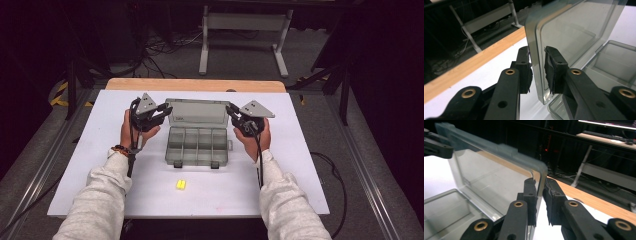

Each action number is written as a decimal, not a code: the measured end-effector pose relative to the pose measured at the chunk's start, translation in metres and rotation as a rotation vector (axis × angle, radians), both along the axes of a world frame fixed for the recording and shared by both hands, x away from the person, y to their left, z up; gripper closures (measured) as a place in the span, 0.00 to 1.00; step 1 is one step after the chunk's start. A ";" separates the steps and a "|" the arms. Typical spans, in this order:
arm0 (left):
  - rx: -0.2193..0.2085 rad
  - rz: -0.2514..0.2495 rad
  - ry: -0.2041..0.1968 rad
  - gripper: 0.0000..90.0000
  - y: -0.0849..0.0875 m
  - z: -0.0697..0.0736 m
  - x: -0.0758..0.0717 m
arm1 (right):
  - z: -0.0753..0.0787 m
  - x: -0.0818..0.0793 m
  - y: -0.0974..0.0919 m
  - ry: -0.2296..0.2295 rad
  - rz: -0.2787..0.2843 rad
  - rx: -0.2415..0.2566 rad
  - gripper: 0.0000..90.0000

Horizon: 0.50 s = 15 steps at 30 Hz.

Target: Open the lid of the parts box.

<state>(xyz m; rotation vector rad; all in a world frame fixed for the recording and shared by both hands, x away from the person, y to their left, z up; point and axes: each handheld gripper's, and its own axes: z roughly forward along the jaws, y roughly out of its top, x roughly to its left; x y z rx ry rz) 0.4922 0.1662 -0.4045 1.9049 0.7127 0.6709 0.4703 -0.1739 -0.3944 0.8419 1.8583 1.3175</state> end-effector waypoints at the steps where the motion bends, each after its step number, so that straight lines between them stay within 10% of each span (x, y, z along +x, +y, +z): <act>1: -0.008 0.006 0.006 0.83 -0.001 -0.003 0.002 | -0.002 0.002 0.000 0.001 -0.005 0.002 0.90; 15: -0.053 0.060 0.085 0.84 -0.005 -0.034 0.017 | -0.036 0.024 0.004 0.079 -0.063 0.052 0.90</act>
